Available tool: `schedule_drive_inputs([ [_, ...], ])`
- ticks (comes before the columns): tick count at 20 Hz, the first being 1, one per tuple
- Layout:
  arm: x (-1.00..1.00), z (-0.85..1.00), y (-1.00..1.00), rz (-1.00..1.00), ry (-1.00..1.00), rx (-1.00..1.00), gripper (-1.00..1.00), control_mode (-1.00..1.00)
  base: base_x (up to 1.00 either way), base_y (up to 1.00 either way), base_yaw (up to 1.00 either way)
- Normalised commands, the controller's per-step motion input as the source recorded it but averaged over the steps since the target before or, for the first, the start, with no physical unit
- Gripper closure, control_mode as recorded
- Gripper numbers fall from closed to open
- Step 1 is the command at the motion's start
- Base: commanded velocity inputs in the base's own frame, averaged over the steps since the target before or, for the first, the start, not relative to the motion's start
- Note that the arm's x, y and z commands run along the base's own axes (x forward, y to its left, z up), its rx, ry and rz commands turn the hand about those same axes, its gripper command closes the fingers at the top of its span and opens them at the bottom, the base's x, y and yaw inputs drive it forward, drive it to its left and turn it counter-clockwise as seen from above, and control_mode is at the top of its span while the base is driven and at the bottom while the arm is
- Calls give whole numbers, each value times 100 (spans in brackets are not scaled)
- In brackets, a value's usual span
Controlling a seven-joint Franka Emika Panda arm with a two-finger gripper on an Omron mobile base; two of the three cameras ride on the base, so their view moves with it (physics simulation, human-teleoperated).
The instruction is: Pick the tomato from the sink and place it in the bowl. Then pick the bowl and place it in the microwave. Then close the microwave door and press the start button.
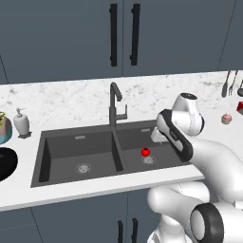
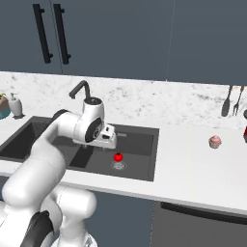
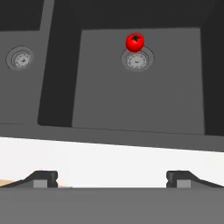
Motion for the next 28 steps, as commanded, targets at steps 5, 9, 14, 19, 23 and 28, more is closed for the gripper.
schedule_drive_inputs([
  [5,35,-38,-43,0,3,2,-100,-100,0,0,0],
  [9,55,-48,-4,0,6,0,-100,-100,0,0,0],
  [14,65,-50,0,0,8,0,-100,-100,0,0,0],
  [19,47,-38,0,0,6,0,-100,-100,0,0,0],
  [23,53,-40,0,0,13,0,-100,-100,0,0,0],
  [28,50,-46,1,0,18,0,-100,-100,0,0,0],
])
